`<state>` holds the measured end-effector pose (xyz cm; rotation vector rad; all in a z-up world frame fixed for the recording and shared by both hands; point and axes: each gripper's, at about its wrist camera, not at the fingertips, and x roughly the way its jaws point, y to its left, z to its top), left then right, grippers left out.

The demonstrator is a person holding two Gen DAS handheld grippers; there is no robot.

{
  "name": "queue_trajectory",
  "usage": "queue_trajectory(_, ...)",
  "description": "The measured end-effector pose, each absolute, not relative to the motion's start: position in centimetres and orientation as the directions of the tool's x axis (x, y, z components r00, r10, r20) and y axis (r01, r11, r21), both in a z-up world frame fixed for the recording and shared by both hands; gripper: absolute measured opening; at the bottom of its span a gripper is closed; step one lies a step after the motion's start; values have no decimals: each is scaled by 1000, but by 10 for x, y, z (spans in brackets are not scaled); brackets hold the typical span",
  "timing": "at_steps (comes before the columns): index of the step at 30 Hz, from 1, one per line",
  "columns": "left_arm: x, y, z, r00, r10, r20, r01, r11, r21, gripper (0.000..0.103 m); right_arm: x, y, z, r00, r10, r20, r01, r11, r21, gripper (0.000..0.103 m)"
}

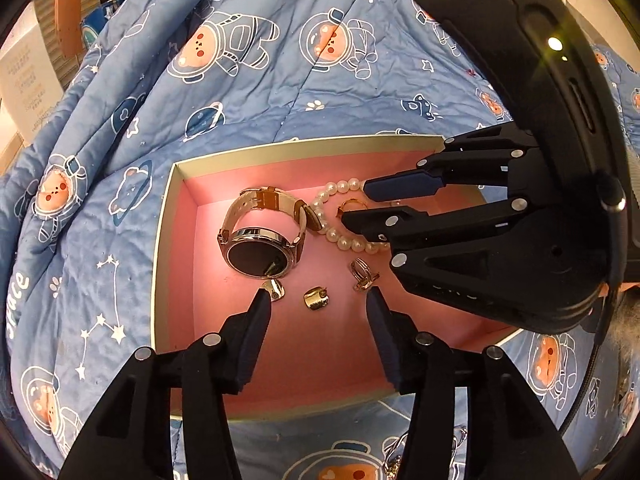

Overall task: Organize jewelry
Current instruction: 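Lower the gold ring with the right gripper into the box, release, withdraw, then move both open grippers to the gold charm cluster on the comforter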

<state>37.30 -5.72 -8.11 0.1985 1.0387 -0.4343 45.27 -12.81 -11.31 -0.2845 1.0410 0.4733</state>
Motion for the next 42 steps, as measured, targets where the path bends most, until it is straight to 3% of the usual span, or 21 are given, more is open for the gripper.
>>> queue_trajectory(2,367,-54,-76,446,-261,-856,441,896,-44,55,451,-130,-109,426,253,-869,-499,867,8,30)
queue_trajectory(4,361,-51,-70,465,-265,-845,438,898,-40,61,446,-134,-102,445,271,-854,-492,870,20,43)
queue_trajectory(10,324,-24,-58,550,-267,-791,367,929,-58,80,411,-146,-75,544,299,-784,-479,878,3,60)
queue_trajectory(15,286,-2,-64,594,-235,-770,318,947,-43,86,363,-154,-60,583,343,-737,-485,874,23,61)
queue_trajectory(29,210,7,-89,616,-248,-748,290,954,-77,87,263,-150,-89,541,403,-738,-524,848,80,60)
queue_trajectory(37,197,9,-98,622,-246,-743,256,961,-104,82,246,-127,-110,473,456,-754,-594,797,110,38)
queue_trajectory(42,196,10,-99,626,-234,-744,244,965,-98,71,250,-118,-120,446,459,-768,-611,783,114,29)
